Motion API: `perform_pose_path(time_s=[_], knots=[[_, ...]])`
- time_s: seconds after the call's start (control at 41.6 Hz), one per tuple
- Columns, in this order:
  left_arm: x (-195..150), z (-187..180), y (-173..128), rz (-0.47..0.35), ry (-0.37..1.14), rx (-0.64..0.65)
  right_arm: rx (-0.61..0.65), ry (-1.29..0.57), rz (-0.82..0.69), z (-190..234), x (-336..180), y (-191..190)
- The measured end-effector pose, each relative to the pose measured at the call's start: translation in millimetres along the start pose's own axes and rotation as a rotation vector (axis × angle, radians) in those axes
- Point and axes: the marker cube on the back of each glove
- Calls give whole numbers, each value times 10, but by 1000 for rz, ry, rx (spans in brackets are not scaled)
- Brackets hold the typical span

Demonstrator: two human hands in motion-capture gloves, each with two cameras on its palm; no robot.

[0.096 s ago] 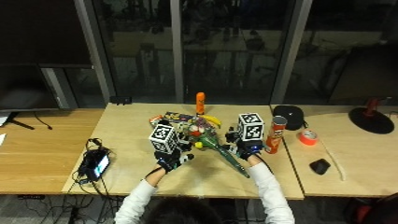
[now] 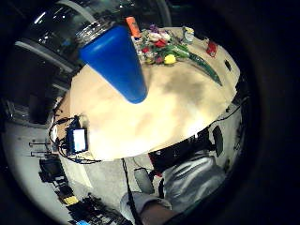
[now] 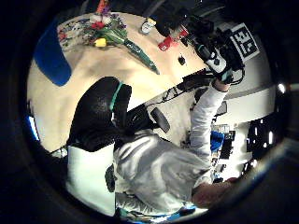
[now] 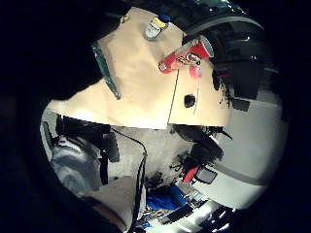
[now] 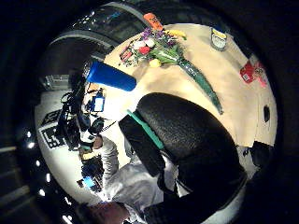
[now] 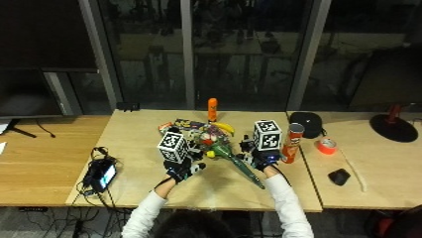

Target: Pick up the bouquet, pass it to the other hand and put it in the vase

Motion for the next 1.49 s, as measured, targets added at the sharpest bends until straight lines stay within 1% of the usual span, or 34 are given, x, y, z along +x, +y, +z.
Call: perform_pose_path(time_s=[0.024,0.072,0.192,0.313,0.529,0.697,0.793,0.889,0.962,1.058,1.13,1.322,1.418,1.49], knots=[[105,-10,1,-20,-77,-24,-19,57,-8,-189,24,106],[185,-9,1,-43,-137,-43,-28,101,-16,-362,35,220],[205,-15,11,-40,-142,-44,-7,115,-24,-481,3,337],[200,-48,7,-24,-134,-41,11,102,-45,-567,-35,327],[88,-53,25,-49,-125,-39,47,75,-76,-660,-171,299],[46,-68,46,-59,-115,-33,70,89,-7,-734,-108,295],[-4,-54,25,-76,-114,-23,61,53,32,-842,-42,285],[-28,-52,19,-82,-108,-28,44,32,61,-852,66,174],[-45,-81,35,-84,-104,-21,51,47,110,-829,188,38],[-70,-119,62,-83,-96,8,74,96,200,-729,384,-147],[-77,-114,72,-80,-85,13,47,71,228,-555,512,-282],[-90,-60,49,-72,-65,26,-50,-67,253,182,830,-604],[-147,1,23,-79,-68,25,-90,-87,264,593,925,-732],[-152,17,39,-83,-64,11,-85,-88,254,764,886,-715]])
